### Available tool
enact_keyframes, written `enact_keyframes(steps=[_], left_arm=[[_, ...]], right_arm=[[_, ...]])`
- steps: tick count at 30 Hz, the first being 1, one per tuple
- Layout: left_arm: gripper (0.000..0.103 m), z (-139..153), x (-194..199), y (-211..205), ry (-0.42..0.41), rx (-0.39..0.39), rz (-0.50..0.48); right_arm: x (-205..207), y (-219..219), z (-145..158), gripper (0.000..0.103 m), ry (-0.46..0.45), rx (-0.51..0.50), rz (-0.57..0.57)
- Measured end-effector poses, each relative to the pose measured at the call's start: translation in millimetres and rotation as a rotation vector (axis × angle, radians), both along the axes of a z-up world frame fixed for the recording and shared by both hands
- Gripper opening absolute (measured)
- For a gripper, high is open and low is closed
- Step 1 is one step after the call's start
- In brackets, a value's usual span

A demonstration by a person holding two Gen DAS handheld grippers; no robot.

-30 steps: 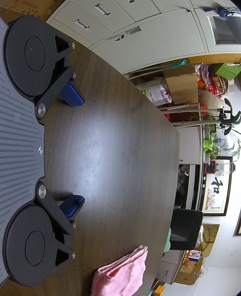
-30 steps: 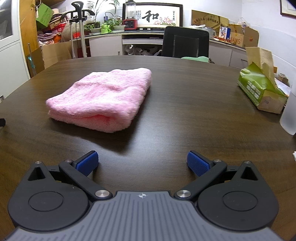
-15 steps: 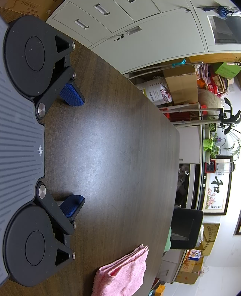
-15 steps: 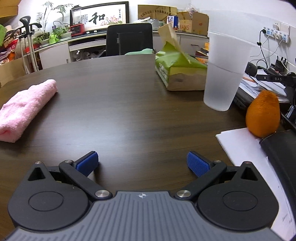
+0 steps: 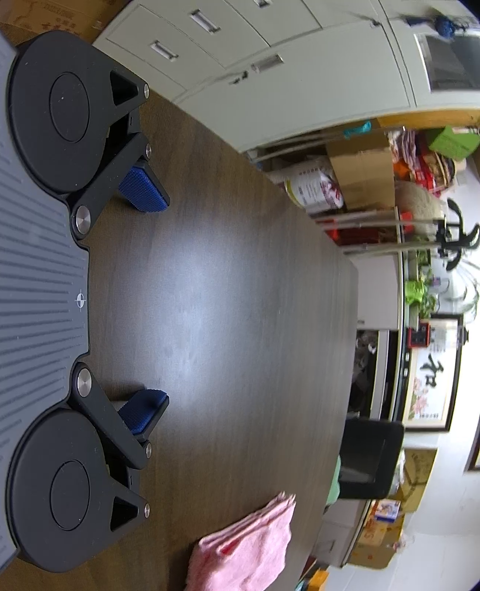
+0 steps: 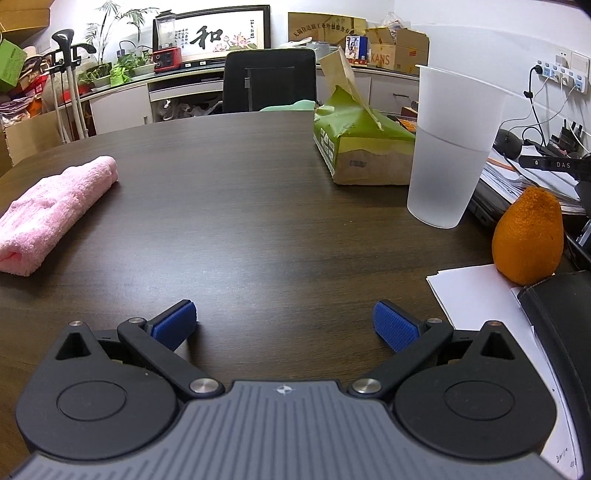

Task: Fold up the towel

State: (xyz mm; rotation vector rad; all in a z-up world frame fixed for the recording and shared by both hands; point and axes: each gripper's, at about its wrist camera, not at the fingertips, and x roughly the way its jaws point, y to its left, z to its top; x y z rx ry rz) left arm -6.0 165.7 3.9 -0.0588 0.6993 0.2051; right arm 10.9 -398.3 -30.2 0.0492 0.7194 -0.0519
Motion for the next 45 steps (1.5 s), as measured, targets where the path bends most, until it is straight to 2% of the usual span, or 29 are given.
enact_keyframes(steps=[11, 45], left_arm=[[0.103, 1, -3, 16, -0.001, -0.001, 0.029], [0.103, -1, -8, 22, 0.001, 0.002, 0.016]], right_arm=[[2, -14, 0, 0.103, 0.0, -0.004, -0.045], [1, -14, 0, 0.103, 0.001, -0.005, -0.046]])
